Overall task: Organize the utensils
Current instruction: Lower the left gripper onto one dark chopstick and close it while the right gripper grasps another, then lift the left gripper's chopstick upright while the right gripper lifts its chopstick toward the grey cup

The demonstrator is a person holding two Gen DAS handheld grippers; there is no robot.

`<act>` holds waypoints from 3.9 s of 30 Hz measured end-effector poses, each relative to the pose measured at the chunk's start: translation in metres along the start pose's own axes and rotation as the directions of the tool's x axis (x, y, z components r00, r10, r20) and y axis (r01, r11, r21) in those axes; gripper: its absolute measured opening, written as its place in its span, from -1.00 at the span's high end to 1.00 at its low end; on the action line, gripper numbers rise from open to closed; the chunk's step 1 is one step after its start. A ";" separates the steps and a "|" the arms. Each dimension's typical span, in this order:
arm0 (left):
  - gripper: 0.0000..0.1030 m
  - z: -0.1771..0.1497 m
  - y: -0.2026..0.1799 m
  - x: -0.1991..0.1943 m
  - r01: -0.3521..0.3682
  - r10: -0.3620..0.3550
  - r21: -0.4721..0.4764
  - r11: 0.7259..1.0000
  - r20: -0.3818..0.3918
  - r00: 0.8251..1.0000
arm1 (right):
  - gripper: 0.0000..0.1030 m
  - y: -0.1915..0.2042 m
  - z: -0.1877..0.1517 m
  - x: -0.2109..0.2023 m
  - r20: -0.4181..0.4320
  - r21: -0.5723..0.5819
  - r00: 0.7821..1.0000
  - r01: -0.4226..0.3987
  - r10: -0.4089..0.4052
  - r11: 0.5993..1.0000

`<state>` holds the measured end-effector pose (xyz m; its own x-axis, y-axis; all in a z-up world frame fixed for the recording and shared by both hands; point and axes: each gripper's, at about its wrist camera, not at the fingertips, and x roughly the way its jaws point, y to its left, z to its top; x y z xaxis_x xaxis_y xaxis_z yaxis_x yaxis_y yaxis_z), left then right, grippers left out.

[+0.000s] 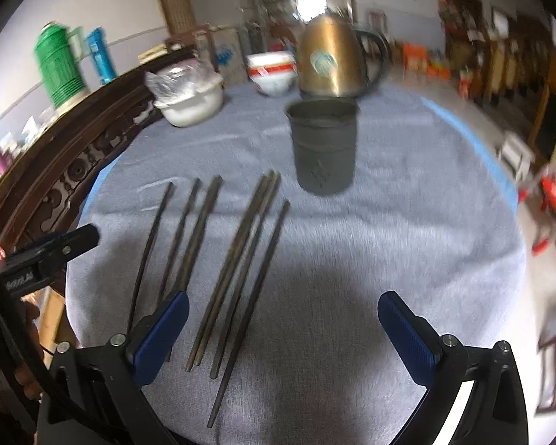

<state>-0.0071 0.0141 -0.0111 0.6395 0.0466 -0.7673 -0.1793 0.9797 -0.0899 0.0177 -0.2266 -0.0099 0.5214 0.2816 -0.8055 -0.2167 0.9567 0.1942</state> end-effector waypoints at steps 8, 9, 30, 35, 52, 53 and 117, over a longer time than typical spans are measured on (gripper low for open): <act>-1.00 -0.005 0.017 0.018 -0.024 0.021 -0.033 0.999 -0.061 0.998 | -0.93 -0.024 0.021 0.045 -0.195 0.151 0.971 -0.110 0.139 0.982; -1.00 -0.006 0.018 0.020 -0.022 0.019 -0.033 0.999 -0.067 0.998 | -0.82 -0.023 0.026 0.052 -0.215 0.152 0.967 -0.105 0.137 0.983; -0.32 0.013 0.043 0.074 0.018 -0.061 -0.140 0.990 -0.306 0.950 | 0.82 0.019 0.067 0.133 -0.476 -0.011 0.879 -0.033 0.024 0.999; -0.30 0.036 0.031 0.093 0.017 -0.063 -0.117 0.993 -0.397 0.916 | 0.82 0.012 0.070 0.132 -0.490 -0.122 0.870 -0.011 -0.050 0.992; 0.87 0.066 -0.004 0.164 0.029 -0.053 -0.047 0.998 -0.680 0.731 | 0.79 0.002 0.065 0.137 -0.514 -0.192 0.858 -0.107 -0.007 0.976; 0.87 0.067 -0.006 0.165 0.038 -0.061 -0.048 0.998 -0.689 0.722 | 0.79 0.002 0.065 0.136 -0.519 -0.200 0.855 -0.111 -0.009 0.973; 0.87 0.029 0.035 -0.037 -0.085 0.101 -0.095 0.992 0.170 0.980 | 0.87 -0.023 0.042 -0.072 0.423 -0.022 0.902 0.100 -0.081 0.995</act>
<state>-0.0157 0.0525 0.0324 0.7362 0.1775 -0.6531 -0.3033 0.9492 -0.0840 0.0198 -0.2657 0.0668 0.8374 0.2076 -0.5056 -0.1818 0.9782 0.1005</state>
